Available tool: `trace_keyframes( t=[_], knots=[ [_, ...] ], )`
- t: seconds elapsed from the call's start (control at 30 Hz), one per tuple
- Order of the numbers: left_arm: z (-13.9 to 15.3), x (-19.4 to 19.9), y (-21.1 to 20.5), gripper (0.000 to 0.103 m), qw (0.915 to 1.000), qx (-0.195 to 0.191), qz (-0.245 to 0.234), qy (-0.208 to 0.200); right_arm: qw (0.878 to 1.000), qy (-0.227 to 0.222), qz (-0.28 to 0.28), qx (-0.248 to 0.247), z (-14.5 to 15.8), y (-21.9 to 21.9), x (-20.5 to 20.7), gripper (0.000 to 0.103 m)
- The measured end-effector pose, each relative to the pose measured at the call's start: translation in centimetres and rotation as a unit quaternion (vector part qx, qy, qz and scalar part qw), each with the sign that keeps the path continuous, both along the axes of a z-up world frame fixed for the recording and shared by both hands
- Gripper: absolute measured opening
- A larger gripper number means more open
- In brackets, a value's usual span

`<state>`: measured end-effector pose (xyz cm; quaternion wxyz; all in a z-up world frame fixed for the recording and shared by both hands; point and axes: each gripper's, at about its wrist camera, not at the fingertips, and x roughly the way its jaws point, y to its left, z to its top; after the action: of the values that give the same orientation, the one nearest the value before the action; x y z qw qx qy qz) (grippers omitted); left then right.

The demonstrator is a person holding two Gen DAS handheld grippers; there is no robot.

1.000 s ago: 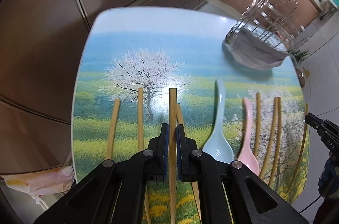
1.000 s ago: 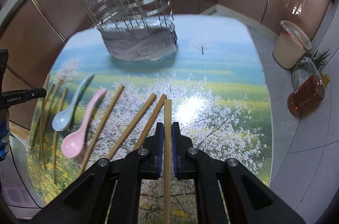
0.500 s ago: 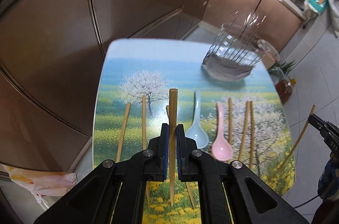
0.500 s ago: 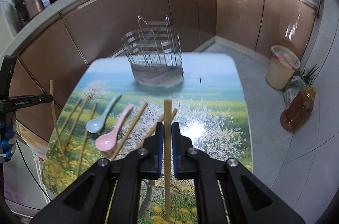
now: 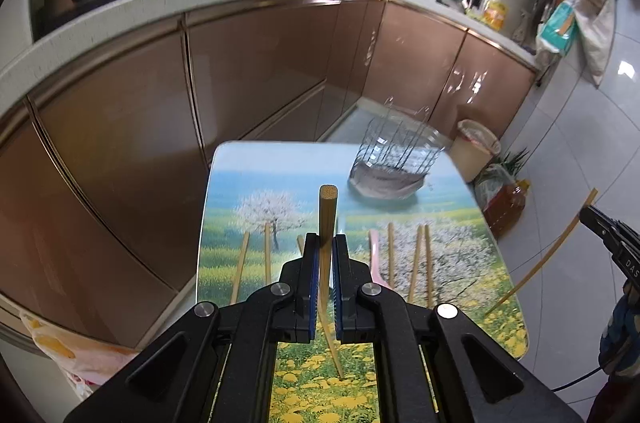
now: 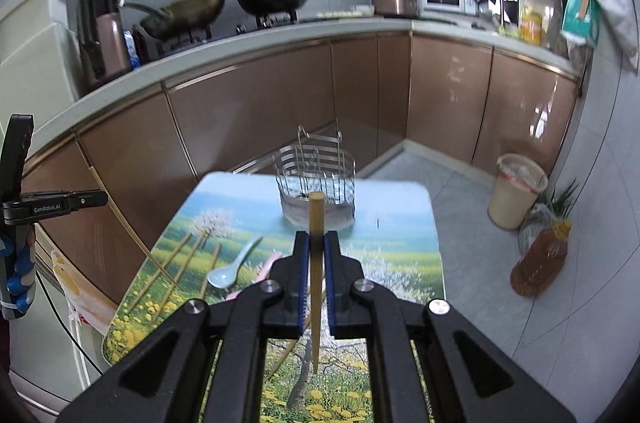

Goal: Organize utensils
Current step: 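Lift the left tool's chopstick toward the wire holder while the right tool carries its own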

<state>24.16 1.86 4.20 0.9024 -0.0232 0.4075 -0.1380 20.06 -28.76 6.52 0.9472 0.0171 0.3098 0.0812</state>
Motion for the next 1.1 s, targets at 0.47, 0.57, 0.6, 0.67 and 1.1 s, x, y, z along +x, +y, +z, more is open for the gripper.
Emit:
trace_keyframes(
  t=[0.47, 0.57, 0.6, 0.67, 1.1],
  knots=[
    [8.2, 4.1, -3.3, 0.006, 0.9975, -0.036, -0.027, -0.055, 0.998, -0.061, 0.008, -0.006, 7.5, 0.6, 4.9, 0.007],
    [10.1, 6.6, -5.0, 0.006, 0.9961, -0.041, -0.033, -0.071, 0.997, -0.077, 0.012, -0.005, 9.5, 1.0, 7.7, 0.006],
    [10.6, 7.6, -5.7, 0.006, 0.9956, -0.042, -0.035, -0.076, 0.996, -0.084, 0.013, -0.005, 10.3, 1.2, 9.0, 0.006],
    [11.1, 9.4, -7.0, 0.006, 0.9949, -0.041, -0.037, -0.084, 0.996, -0.091, 0.015, -0.004, 11.0, 1.5, 10.9, 0.006],
    [4.8, 20.0, -13.5, 0.006, 0.9960, -0.035, -0.050, -0.066, 0.997, -0.081, 0.006, 0.012, 5.1, 1.1, 23.5, 0.007]
  ],
)
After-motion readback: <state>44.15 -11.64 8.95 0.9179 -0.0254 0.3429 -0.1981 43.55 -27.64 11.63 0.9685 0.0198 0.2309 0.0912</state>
